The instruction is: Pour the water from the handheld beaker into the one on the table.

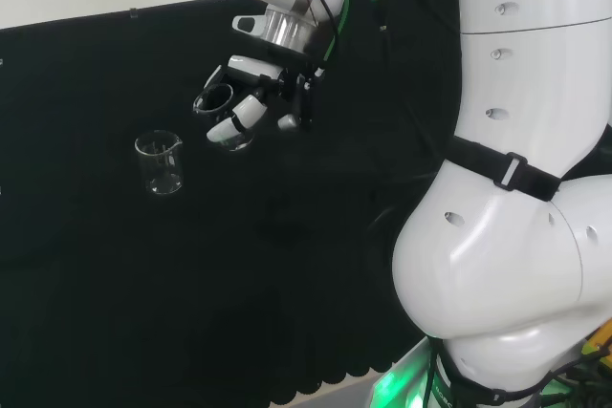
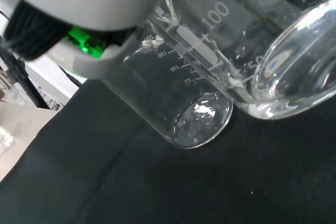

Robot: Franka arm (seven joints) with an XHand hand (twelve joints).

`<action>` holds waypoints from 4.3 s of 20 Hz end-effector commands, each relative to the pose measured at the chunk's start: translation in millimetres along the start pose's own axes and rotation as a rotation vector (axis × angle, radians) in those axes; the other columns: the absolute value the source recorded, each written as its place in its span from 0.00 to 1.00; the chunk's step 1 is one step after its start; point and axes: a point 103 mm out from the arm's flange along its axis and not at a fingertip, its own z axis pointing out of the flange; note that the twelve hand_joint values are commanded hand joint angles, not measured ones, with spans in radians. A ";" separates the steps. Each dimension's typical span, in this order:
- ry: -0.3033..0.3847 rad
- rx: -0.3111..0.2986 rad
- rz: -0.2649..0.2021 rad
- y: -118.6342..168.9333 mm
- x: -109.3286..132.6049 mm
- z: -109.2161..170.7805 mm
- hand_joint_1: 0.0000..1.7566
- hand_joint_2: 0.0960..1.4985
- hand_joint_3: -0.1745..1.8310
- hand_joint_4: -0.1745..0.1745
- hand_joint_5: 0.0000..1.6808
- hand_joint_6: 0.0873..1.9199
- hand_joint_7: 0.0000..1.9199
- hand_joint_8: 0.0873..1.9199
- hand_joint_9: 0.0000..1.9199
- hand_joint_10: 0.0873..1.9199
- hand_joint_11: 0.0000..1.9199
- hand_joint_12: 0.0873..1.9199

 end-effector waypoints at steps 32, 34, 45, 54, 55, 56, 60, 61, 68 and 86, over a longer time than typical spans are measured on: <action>-0.185 0.186 0.056 21.2 18.3 -4.4 0.75 0.37 0.40 0.00 0.87 0.10 0.81 0.02 0.86 0.00 0.51 0.45; -0.198 0.196 0.062 22.4 18.8 -5.0 0.75 0.36 0.40 0.00 0.87 0.10 0.81 0.02 0.86 0.00 0.52 0.45; -0.285 0.245 0.089 26.8 23.6 -5.9 0.76 0.36 0.41 0.00 0.87 0.09 0.82 0.02 0.87 0.00 0.54 0.45; -0.316 0.270 0.090 30.5 31.3 -6.6 0.76 0.35 0.41 0.00 0.87 0.09 0.82 0.01 0.87 0.00 0.54 0.45; -0.320 0.274 0.089 31.3 32.8 -6.4 0.76 0.35 0.41 0.00 0.87 0.09 0.82 0.01 0.87 0.00 0.54 0.45; -0.325 0.278 0.088 32.2 34.4 -6.2 0.76 0.35 0.42 0.00 0.87 0.09 0.82 0.01 0.87 0.00 0.54 0.45; -0.345 0.292 0.089 35.8 40.0 -4.4 0.76 0.35 0.42 0.00 0.87 0.09 0.82 0.01 0.87 0.00 0.54 0.44; -0.345 0.296 0.090 36.4 40.9 -3.8 0.76 0.35 0.42 0.00 0.87 0.09 0.82 0.01 0.87 0.00 0.54 0.44; -0.384 0.330 0.107 40.4 46.8 -1.2 0.76 0.35 0.42 0.00 0.88 0.09 0.82 0.01 0.87 0.00 0.55 0.44; -0.480 0.383 0.167 42.0 48.8 -3.9 0.76 0.35 0.42 0.00 0.88 0.09 0.82 0.01 0.88 0.00 0.55 0.44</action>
